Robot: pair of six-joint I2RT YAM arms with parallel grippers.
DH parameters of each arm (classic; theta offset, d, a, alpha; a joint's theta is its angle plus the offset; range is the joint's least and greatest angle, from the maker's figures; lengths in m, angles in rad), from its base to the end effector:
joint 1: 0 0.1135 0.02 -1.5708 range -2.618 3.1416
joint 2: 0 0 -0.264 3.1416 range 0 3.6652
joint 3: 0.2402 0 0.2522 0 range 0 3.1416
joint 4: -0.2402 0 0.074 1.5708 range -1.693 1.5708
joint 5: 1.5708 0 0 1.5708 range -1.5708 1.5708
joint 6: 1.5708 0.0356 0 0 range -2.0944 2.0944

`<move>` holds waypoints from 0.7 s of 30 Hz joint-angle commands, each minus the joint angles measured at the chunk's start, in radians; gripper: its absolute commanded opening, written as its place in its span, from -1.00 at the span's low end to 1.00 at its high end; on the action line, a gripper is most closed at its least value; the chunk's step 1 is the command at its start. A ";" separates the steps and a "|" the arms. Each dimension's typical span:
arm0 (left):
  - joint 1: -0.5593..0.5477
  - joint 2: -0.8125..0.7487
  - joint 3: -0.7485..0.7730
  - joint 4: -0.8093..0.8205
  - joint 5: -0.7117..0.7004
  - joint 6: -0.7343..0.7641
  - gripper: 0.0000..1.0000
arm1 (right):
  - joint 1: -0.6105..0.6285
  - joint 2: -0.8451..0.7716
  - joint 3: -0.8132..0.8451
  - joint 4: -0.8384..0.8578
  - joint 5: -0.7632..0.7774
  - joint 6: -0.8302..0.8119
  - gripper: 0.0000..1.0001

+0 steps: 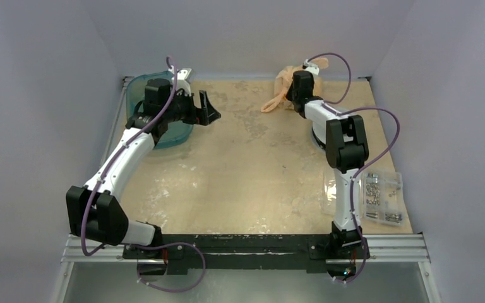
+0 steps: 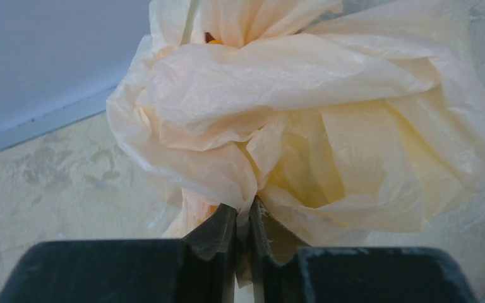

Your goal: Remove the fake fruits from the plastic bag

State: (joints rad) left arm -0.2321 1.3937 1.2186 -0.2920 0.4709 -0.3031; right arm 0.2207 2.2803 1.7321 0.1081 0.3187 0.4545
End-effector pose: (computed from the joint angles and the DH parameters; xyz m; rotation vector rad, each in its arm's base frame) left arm 0.3073 -0.0892 0.3422 0.2307 2.0670 -0.8110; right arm 0.5194 0.1051 0.1914 0.4312 1.9418 0.1157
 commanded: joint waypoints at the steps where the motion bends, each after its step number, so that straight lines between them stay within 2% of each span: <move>1: -0.009 0.023 0.054 -0.003 0.048 -0.009 0.82 | 0.012 -0.139 -0.096 -0.030 -0.155 -0.025 -0.92; 3: -0.009 0.030 0.059 -0.003 0.067 -0.015 0.82 | 0.016 -0.199 -0.177 -0.009 -0.274 -0.028 -1.00; 8: -0.010 0.048 0.074 -0.017 0.098 -0.023 0.81 | 0.064 -0.352 -0.413 0.050 -0.451 0.020 -1.00; 18: -0.028 0.135 0.161 -0.164 0.163 0.010 0.72 | 0.290 -0.702 -0.871 0.068 -0.629 0.032 -1.00; 21: -0.046 0.111 0.156 -0.202 0.118 0.054 0.73 | 0.347 -0.792 -0.975 0.070 -0.676 0.033 -1.00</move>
State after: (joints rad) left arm -0.2558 1.5314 1.3323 -0.4252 0.5896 -0.3103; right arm 0.5217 1.6001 0.8597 0.1505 -0.2470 0.4892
